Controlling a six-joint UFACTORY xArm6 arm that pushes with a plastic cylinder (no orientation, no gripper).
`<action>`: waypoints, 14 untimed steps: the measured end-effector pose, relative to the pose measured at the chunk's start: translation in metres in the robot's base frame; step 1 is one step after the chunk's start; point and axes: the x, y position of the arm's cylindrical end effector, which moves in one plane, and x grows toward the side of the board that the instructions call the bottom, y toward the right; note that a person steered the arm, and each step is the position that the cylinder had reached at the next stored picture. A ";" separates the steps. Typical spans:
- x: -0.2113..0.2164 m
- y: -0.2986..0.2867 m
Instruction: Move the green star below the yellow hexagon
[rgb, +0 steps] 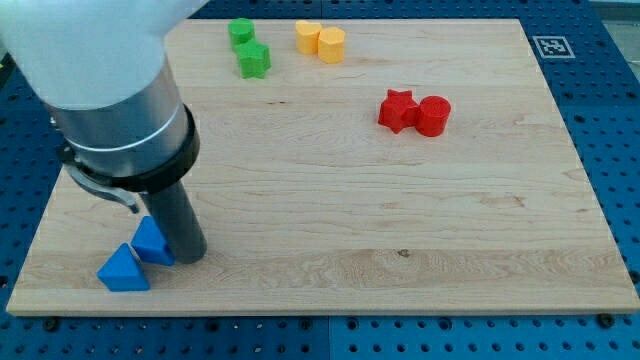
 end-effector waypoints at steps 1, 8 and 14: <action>-0.001 0.010; -0.194 0.130; -0.290 -0.012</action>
